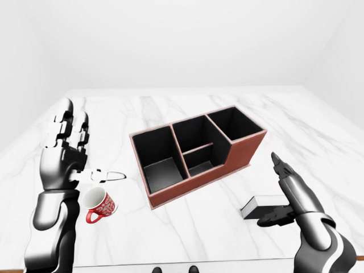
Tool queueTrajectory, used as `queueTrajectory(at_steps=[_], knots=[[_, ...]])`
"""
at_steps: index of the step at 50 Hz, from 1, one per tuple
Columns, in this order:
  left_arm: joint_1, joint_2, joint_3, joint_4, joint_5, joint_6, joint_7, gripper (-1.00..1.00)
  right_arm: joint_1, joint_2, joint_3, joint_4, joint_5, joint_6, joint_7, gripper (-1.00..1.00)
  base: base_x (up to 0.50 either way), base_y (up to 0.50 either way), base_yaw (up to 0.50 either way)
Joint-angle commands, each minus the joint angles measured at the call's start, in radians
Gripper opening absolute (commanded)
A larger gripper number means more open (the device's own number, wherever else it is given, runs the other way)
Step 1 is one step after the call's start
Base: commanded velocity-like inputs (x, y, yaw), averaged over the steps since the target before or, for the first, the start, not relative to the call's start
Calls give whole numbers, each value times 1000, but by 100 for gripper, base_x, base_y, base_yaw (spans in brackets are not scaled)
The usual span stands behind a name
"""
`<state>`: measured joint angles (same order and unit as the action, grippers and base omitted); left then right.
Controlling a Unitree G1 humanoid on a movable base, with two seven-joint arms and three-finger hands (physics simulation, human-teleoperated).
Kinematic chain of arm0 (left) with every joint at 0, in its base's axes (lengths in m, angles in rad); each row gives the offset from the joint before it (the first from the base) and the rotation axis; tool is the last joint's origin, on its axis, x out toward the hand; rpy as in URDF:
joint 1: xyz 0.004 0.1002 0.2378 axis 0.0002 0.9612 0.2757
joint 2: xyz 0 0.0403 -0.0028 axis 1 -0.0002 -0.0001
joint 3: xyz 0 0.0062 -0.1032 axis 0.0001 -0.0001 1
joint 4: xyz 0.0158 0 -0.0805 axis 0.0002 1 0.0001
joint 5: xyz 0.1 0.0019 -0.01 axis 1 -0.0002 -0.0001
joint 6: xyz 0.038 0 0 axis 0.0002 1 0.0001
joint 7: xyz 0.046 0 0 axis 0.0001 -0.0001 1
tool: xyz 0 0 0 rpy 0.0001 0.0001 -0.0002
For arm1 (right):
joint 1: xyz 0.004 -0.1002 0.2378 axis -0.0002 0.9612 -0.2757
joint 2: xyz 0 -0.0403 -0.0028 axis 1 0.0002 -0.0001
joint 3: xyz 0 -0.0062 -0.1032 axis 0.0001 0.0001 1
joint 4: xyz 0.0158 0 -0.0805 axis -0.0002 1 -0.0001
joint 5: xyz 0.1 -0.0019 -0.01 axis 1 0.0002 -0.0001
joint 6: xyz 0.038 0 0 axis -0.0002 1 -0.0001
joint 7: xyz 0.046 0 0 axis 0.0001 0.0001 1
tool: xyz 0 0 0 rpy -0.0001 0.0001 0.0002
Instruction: Pick up the book and place it in the back compartment of the caddy.
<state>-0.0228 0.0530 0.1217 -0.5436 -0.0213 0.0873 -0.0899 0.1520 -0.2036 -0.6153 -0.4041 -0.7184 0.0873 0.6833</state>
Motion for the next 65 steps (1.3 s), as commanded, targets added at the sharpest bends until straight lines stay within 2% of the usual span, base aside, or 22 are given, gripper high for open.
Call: queueTrajectory(at_steps=[1,47,65], knots=[[6,-2,-3,2,3,0,-3,100,-7,-14,9,47,2,0,-22,100,0,0,0],[18,-7,-15,14,13,0,-5,100,-43,-91,-6,162,6,0,-57,100,0,0,0],[16,-8,-18,36,18,0,-5,100,-72,-131,13,214,-12,0,-73,100,0,0,0]])
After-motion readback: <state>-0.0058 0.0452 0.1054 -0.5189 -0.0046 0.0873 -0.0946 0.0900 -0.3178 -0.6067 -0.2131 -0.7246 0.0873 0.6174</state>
